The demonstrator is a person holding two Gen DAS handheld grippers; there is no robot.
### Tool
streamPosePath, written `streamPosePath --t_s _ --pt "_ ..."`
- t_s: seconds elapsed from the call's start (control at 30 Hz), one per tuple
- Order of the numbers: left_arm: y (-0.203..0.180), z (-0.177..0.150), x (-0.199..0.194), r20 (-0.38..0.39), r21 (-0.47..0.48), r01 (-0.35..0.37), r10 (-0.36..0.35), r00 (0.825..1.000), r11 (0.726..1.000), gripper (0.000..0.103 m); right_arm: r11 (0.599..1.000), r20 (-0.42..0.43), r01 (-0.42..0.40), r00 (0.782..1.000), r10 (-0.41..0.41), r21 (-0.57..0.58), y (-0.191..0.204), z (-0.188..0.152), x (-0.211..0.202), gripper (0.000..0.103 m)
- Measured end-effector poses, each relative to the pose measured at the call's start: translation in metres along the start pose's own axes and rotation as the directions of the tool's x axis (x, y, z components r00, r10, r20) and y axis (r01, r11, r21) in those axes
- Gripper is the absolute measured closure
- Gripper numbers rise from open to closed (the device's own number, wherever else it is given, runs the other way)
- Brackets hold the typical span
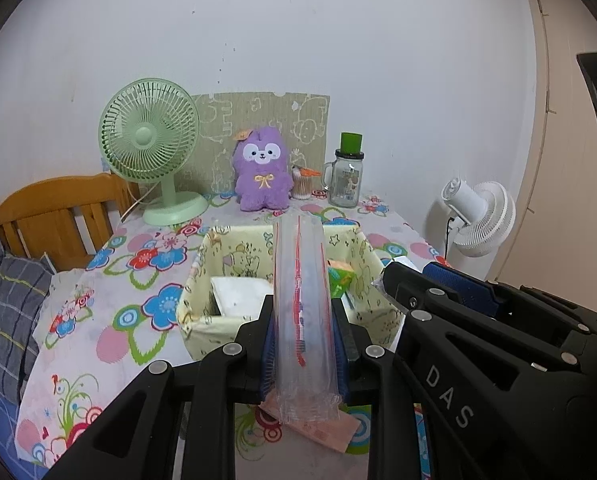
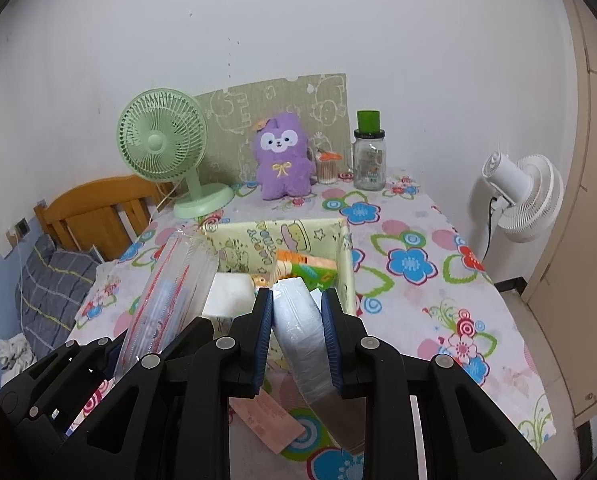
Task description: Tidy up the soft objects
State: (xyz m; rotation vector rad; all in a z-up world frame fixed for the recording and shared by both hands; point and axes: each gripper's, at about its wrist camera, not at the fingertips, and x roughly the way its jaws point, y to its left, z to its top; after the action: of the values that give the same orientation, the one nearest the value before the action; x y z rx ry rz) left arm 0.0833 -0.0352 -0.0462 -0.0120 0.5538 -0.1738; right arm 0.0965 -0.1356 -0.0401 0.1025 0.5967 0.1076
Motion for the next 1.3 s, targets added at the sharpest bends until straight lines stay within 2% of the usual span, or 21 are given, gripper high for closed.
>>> streamPosePath --t_s 0.7,1.3 --pt "0.006 0.025 0.022 0.017 0.012 -0.010 0.010 1.000 1.000 0.079 1.000 0.008 -0.005 1.000 0.005 0.007 0.002 0.030 0.022 0.075" --pt "0.014 0.037 0.053 -0.013 -0.006 -0.035 0.035 0.999 0.999 0.079 1.000 -0.009 -0.026 1.000 0.026 0.017 -0.001 0.050 0.056 0.075"
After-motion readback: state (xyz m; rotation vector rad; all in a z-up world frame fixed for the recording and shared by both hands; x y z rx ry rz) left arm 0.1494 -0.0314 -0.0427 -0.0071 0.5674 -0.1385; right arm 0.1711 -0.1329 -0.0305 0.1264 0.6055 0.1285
